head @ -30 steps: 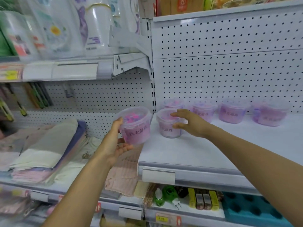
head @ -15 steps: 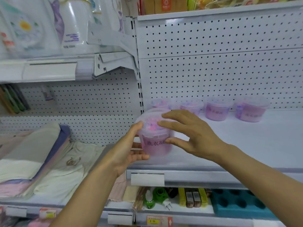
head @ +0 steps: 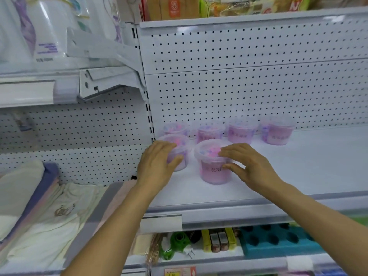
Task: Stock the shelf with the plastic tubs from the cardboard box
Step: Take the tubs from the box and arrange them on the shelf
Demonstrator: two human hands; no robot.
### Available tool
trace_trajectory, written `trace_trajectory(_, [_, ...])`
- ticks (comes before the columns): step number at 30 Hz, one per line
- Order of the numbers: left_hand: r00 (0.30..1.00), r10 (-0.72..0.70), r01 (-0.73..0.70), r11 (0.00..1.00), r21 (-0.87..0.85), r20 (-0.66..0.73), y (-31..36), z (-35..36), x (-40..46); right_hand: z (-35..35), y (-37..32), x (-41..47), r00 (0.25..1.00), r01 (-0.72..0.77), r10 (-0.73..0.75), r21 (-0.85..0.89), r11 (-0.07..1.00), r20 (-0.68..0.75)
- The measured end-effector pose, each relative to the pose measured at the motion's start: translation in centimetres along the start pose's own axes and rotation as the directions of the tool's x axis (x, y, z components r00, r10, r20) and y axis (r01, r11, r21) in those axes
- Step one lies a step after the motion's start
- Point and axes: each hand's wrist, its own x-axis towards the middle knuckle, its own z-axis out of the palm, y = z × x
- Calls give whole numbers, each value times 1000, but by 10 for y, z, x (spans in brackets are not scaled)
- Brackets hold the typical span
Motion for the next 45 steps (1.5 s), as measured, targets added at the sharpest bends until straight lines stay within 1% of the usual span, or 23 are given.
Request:
trace_trajectory(2, [1000,-1,1,1000,1,24,-4,5,5,6,7,3,999,-43,43,-38,998,10])
trace_trajectory(5, [999,-44,45,999,-9,27,-2,7,11,12,11,13,992,-119,122,-58,991,43])
trace_trajectory(11, [997,-75,74,996,49,23,3,7,14,18,12,33,965,-223,232,-86,971,120])
trace_trajectory(15, [1000,-29,28,996,80,9,1,8,12,16,8,35,953,-232,253,-135,963,167])
trace_trajectory(19, [997,23,-37,978,203,75,2,9,16,7,6,32,923,-177,249,-251,952,293])
trace_trajectory(21, [997,55,-65,977,206,53,10,6,16,-1,6,23,921,-162,256,-310,937,294])
trace_trajectory(23, [993,119,-114,981,158,-22,24,3,10,-12,3,11,933,-185,271,-332,925,236])
trace_trajectory(25, [977,196,-185,975,120,-87,53,4,-2,-35,0,-11,949,-240,295,-361,901,106])
trace_trajectory(27, [967,224,-215,973,86,-121,87,9,-19,-63,-3,-37,952,-290,306,-383,877,-20])
trace_trajectory(29, [957,262,-254,964,75,-127,127,18,-38,-94,-4,-71,939,-342,331,-390,855,-96])
trace_trajectory(32, [938,334,-332,942,41,-88,187,43,-66,-144,0,-128,901,-434,393,-366,823,-184])
trace_trajectory(38, [874,484,-476,871,-124,41,325,102,-126,-259,14,-258,810,-586,512,-438,682,-287])
trace_trajectory(41, [826,557,-536,824,-184,88,394,137,-162,-312,21,-329,769,-629,575,-492,601,-280])
trace_trajectory(43, [788,604,-570,789,-230,116,438,163,-188,-343,28,-380,712,-679,645,-505,533,-276])
trace_trajectory(45, [745,643,-591,760,-272,177,480,189,-214,-371,33,-430,653,-726,694,-511,460,-303])
